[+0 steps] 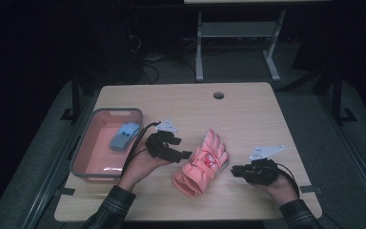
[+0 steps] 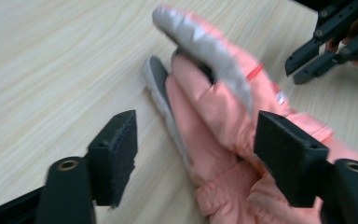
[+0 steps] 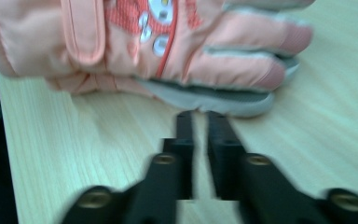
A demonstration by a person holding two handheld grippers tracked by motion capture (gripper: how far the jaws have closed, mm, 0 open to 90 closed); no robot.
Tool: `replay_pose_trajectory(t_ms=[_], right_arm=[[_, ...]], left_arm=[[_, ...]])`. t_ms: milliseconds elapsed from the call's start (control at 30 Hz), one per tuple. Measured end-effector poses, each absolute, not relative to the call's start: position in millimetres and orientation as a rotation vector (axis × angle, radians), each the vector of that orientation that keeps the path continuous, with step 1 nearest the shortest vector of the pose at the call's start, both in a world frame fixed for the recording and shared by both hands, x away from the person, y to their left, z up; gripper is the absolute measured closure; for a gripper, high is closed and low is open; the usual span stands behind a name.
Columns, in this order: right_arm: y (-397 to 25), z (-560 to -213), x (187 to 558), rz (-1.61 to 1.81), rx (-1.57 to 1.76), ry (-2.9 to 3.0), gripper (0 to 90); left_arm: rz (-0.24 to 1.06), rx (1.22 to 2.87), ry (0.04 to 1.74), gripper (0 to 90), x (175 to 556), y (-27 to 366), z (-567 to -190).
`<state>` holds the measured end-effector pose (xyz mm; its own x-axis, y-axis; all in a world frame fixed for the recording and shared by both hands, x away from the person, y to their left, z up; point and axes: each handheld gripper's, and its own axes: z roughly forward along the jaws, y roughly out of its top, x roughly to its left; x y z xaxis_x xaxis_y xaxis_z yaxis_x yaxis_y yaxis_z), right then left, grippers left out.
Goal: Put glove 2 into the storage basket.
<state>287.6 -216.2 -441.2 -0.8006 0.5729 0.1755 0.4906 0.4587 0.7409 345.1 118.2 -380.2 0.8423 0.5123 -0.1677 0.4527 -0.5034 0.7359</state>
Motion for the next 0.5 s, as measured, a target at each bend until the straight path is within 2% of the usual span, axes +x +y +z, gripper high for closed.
replay_pose_trajectory(t_ms=[33, 267, 500], right_arm=[[-216.7, -437.4, 288.1, 1.279, 0.956, 2.591, 90.0], [-205.3, -415.7, 299.1, 1.384, 0.916, 2.548, 90.0], [-177.9, -411.8, 314.8, 1.398, 0.875, 2.544, 90.0]], left_arm=[[0.089, 2.176, 0.697, 26.7, 345.4, 117.9, -377.9], [0.075, 2.171, 0.678, 20.2, 348.4, 110.5, -372.4], [0.070, 2.195, 0.650, 18.2, 348.7, 101.2, -372.4]])
